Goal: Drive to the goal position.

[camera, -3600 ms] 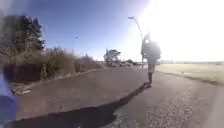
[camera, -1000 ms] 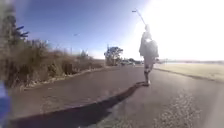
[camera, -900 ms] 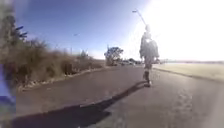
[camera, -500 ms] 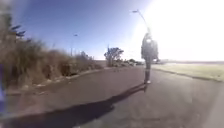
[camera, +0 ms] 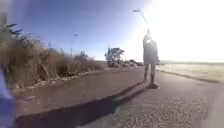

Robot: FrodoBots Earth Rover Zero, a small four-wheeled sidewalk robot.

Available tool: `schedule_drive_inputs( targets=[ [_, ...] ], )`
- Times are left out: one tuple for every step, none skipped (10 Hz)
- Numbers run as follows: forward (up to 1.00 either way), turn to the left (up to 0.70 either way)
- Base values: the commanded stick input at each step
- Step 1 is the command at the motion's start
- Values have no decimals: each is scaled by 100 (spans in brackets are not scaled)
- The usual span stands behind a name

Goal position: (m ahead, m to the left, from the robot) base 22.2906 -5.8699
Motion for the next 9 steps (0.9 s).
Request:
schedule_drive_inputs(
  targets=[
    [70, 0],
    [70, 0],
    [70, 0],
    [70, 0],
    [70, 0],
    [70, 0],
    [70, 0],
    [70, 0],
    [70, 0]
  ],
)
